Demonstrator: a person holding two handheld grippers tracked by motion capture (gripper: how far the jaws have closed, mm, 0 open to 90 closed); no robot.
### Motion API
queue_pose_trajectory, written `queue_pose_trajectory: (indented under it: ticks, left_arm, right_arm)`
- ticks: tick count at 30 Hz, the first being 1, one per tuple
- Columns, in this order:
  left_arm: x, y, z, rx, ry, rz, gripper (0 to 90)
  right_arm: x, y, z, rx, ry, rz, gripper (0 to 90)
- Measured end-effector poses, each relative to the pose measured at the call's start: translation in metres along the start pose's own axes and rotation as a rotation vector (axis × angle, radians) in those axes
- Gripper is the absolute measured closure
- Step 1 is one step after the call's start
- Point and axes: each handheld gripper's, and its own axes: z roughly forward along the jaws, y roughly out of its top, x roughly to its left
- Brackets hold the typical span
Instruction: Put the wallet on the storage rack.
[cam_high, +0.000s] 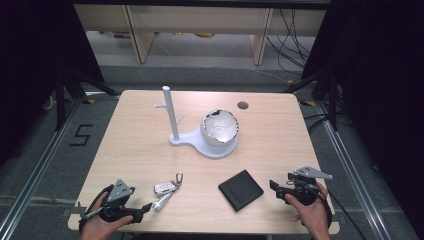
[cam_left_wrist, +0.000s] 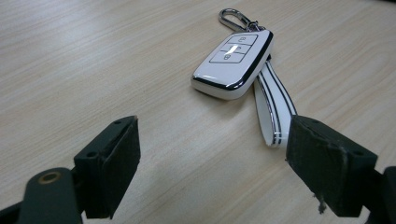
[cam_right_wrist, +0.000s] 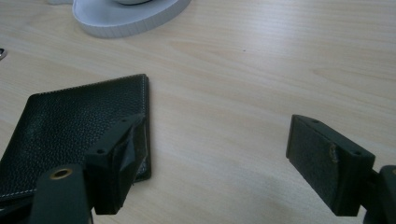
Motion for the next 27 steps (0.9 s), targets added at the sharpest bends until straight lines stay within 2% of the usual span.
queue_pose_trajectory:
  ticks: [1,2,5,6,7,8,10,11,12,13,14,15,16,17,18,19,21,22,23,25,26,27]
  left_arm:
    - [-0.002,0.0,-0.001,0.002,-0.012,-0.015,17.6]
    - [-0.001,0.001,-0.002,0.019,-0.015,-0.002,18.0]
    - [-0.002,0.001,-0.001,0.01,-0.014,0.005,18.3]
    - [-0.003,0.001,-0.001,0.004,-0.011,0.0,18.3]
    - [-0.003,0.001,-0.001,-0.003,-0.017,0.0,18.3]
    - [-0.004,0.001,-0.002,-0.012,-0.016,-0.002,19.1]
    - [-0.005,0.003,-0.002,-0.02,-0.035,-0.004,19.8]
    - [-0.009,0.005,-0.002,-0.019,-0.053,-0.008,20.1]
    - [-0.009,0.005,-0.002,-0.019,-0.053,-0.008,21.0]
    - [-0.012,0.007,0.0,-0.041,-0.059,-0.017,21.0]
    - [-0.016,0.009,0.0,-0.049,-0.072,-0.006,25.7]
    - [-0.019,0.011,0.0,-0.039,-0.071,0.017,27.2]
    - [-0.024,0.014,0.002,-0.062,-0.084,0.014,28.4]
    - [-0.028,0.017,0.002,-0.059,-0.092,0.032,28.4]
    - [-0.032,0.021,0.004,-0.059,-0.105,0.053,30.4]
    - [-0.039,0.025,0.005,-0.059,-0.119,0.07,34.3]
    - [-0.05,0.031,0.01,-0.076,-0.147,0.075,45.7]
    - [-0.056,0.035,0.014,-0.081,-0.164,0.08,45.7]
    - [-0.062,0.04,0.019,-0.066,-0.195,0.102,52.7]
    - [-0.072,0.048,0.029,-0.05,-0.231,0.147,54.9]
    - [-0.079,0.053,0.036,-0.033,-0.246,0.176,60.0]
    - [-0.083,0.056,0.041,-0.029,-0.259,0.19,60.0]
  right_arm:
    - [0.0,0.0,0.001,0.011,-0.016,-0.003,21.2]
    - [0.001,0.0,0.0,0.024,-0.009,-0.002,21.8]
    - [0.001,0.0,0.001,0.031,-0.003,-0.002,22.3]
    - [0.004,-0.001,0.001,0.033,0.011,0.041,21.9]
    - [0.004,-0.001,0.001,0.033,0.011,0.041,21.9]
    - [0.002,0.001,0.001,0.052,0.019,0.021,21.7]
    - [0.001,0.001,0.001,0.05,0.028,0.022,21.7]
    - [0.001,0.001,0.001,0.058,0.029,0.007,21.4]
    - [0.001,0.001,0.001,0.058,0.029,0.007,21.4]
    - [0.003,0.001,0.002,0.06,0.045,0.049,21.2]
    - [0.001,0.003,0.002,0.064,0.055,0.028,21.1]
    - [0.001,0.004,0.001,0.071,0.059,0.021,20.8]
    - [0.001,0.005,0.002,0.088,0.056,0.018,20.5]
    - [0.001,0.005,0.002,0.088,0.056,0.018,20.5]
    - [0.004,0.006,0.002,0.107,0.064,0.055,20.5]
    - [0.001,0.008,0.005,0.092,0.083,0.015,20.4]
    - [0.004,0.013,0.006,0.117,0.109,0.004,20.2]
    - [0.004,0.013,0.006,0.117,0.109,0.004,20.2]
    - [0.006,0.016,0.008,0.129,0.14,0.002,19.8]
    - [0.006,0.017,0.009,0.132,0.153,-0.007,19.7]
    - [0.008,0.02,0.01,0.159,0.166,-0.029,18.9]
    - [0.008,0.02,0.01,0.159,0.166,-0.029,18.9]
